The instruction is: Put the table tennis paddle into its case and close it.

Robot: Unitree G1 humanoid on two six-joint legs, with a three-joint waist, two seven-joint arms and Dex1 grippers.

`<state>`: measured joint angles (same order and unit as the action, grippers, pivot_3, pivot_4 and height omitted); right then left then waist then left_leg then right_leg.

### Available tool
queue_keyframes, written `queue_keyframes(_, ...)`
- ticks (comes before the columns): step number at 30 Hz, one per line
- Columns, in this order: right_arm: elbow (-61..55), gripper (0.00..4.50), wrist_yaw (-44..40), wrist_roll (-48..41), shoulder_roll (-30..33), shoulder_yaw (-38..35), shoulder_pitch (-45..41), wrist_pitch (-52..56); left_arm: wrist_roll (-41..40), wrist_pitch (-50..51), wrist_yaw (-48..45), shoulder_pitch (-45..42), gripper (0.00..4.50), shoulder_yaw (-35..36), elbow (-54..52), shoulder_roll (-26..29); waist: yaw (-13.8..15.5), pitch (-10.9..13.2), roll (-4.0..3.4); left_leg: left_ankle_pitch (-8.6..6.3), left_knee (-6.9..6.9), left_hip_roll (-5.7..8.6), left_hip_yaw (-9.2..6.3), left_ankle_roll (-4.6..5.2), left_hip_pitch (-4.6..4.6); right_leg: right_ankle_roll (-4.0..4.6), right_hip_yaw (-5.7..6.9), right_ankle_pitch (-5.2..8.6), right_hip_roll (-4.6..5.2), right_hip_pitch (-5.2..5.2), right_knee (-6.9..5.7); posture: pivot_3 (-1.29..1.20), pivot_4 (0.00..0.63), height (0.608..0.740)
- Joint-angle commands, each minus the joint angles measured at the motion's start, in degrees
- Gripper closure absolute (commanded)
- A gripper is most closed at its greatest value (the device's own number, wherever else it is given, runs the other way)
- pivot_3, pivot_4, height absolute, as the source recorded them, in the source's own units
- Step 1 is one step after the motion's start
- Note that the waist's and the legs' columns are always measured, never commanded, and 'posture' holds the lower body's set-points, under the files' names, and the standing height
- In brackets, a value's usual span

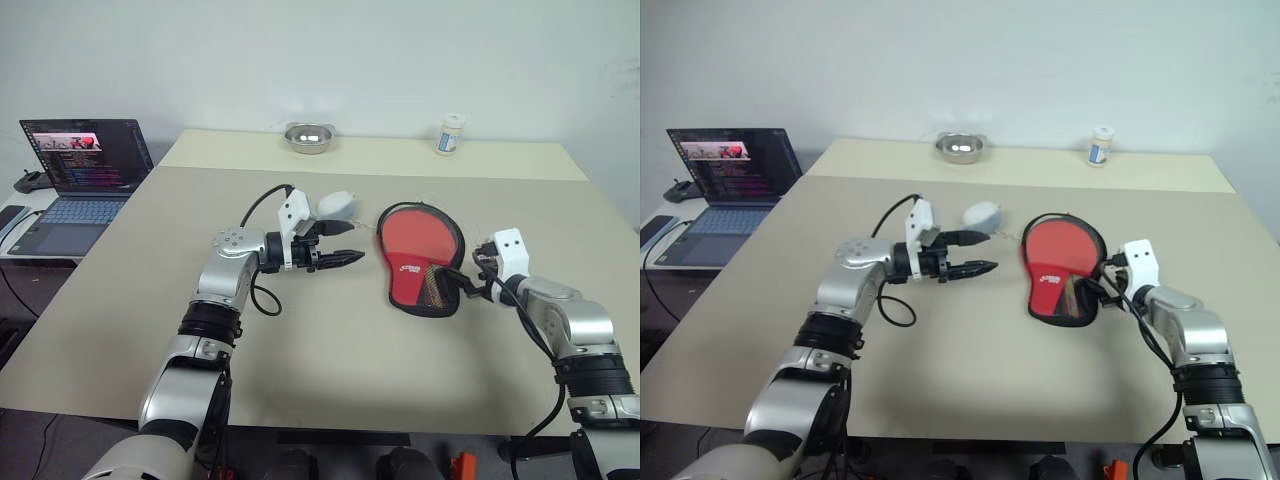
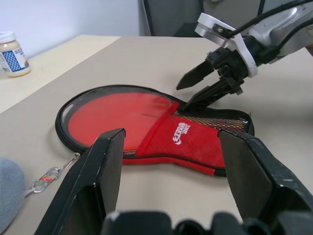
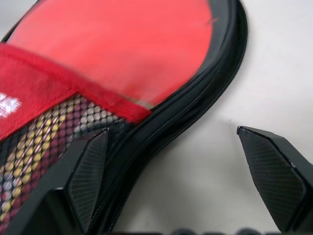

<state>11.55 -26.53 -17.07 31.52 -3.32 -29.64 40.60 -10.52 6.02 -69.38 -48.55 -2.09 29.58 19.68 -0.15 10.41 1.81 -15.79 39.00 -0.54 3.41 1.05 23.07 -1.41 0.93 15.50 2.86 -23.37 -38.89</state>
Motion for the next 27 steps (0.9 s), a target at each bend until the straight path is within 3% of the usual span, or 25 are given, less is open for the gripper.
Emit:
queue_keyframes(1,-0.3,0.01,-2.0,-0.4,-0.9,0.1,-0.5,0.2,-1.1,0.0,0.3,-0.7,1.21,-0.2,-2.3,0.7,0.0,0.0,0.0,0.0,0.0,0.0,0.0,0.0,0.0,0.0,0.0,0.0,0.0,0.0,0.0,0.0,0.15,0.74)
queue_keyframes(17,5.8,0.01,-5.2,0.1,-2.8,0.4,-3.7,4.6,-0.4,-1.3,0.9,-1.3,1.21,-1.2,-0.8,1.0,-0.5,0.0,-0.01,0.0,0.0,-0.03,0.02,0.0,-0.07,0.02,-0.03,-0.01,-0.02,0.01,-0.07,0.0,0.15,0.74)
queue_keyframes(27,12.0,3.21,-7.0,-1.3,-5.7,-0.4,-7.8,7.7,-0.2,-1.8,0.7,-0.7,1.21,-1.9,-0.7,2.1,-1.7,0.0,-0.02,0.03,0.0,-0.06,0.02,-0.04,-0.18,0.12,-0.03,-0.08,-0.03,0.1,-0.1,0.0,0.15,0.74)
